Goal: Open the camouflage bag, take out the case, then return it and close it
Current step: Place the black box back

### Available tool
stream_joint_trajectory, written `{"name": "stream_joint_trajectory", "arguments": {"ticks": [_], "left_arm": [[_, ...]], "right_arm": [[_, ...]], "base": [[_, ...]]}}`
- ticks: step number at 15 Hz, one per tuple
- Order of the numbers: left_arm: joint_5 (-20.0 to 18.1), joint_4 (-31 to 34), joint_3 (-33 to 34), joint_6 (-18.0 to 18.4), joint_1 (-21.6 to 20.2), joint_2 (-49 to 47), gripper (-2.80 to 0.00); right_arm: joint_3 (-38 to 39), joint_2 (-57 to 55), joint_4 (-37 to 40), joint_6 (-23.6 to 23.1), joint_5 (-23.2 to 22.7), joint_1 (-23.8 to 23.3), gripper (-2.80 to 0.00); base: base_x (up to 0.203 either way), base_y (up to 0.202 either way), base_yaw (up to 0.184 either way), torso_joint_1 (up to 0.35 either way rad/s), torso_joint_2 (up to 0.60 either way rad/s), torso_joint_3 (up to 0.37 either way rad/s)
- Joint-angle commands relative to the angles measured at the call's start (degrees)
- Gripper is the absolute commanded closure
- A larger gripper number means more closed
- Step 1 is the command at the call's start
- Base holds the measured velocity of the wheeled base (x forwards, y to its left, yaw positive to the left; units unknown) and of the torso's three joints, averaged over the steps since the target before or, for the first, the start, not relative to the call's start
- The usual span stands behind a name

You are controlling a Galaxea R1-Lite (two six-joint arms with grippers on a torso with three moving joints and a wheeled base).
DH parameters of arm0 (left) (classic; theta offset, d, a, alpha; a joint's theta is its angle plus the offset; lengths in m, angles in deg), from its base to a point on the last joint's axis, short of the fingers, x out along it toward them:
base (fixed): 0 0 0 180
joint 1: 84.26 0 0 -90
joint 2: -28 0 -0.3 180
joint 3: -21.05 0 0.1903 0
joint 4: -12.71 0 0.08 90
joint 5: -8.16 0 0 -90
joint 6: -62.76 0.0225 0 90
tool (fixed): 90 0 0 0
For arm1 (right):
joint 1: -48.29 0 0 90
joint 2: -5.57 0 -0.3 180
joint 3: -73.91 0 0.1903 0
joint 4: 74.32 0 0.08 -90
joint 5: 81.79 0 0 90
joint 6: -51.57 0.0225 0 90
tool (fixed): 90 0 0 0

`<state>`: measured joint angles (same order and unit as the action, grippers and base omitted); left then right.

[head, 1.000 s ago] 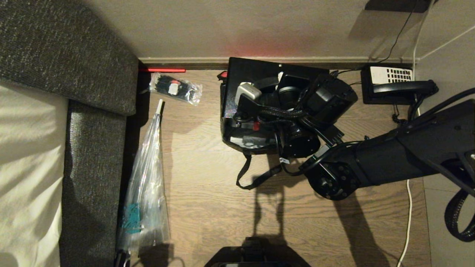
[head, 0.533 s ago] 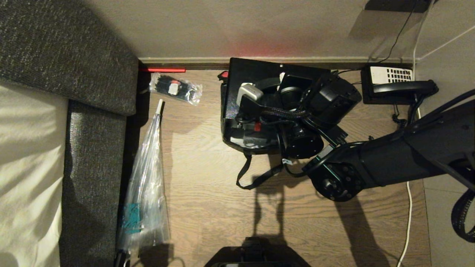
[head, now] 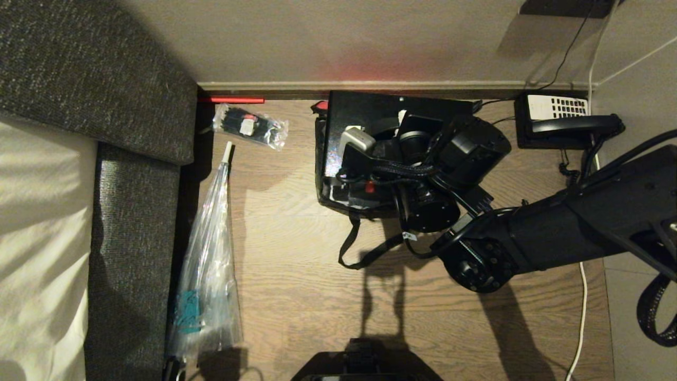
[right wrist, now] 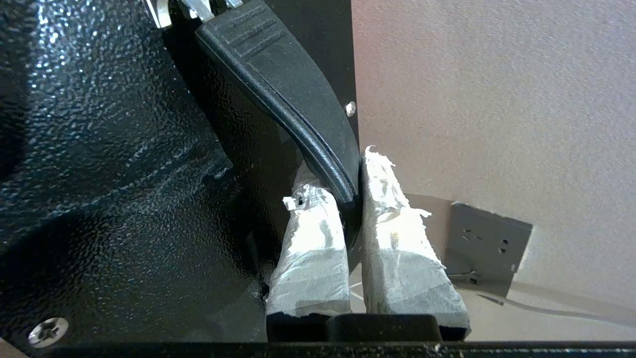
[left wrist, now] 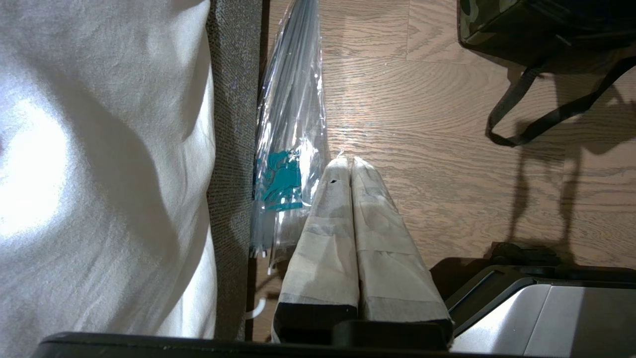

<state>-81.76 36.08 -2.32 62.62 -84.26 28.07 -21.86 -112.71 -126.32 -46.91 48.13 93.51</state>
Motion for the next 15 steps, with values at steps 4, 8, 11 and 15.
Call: {"name": "stream_joint_trajectory", "arguments": {"ticks": [4,8,11,15], "left_arm": [[0.01,0.00,0.00,-0.04,0.00,-0.07,0.00],[0.01,-0.01,0.09,-0.04,0.00,-0.07,0.00],[0.01,0.00,0.07,-0.04,0.00,-0.07,0.00],[0.01,0.00,0.02,-0.04,0.00,-0.07,0.00]], "right_arm": [[0.06,-2.09,-1.98,-0.49,0.17,-0.48,0.00],[-0.10,-3.37,-2.43,-0.49,0.18,-0.39,0.00],[-0.02,-4.15,-2.68,-0.40,0.25,-0.39,0.00],[-0.49,-4.33,-2.13,-0.31,0.25,-0.37,0.00]], "base": [[0.000,0.000,0.000,0.000,0.00,0.000],[0.000,0.000,0.000,0.000,0.00,0.000],[0.000,0.000,0.000,0.000,0.00,0.000],[0.000,0.000,0.000,0.000,0.00,0.000]]}}
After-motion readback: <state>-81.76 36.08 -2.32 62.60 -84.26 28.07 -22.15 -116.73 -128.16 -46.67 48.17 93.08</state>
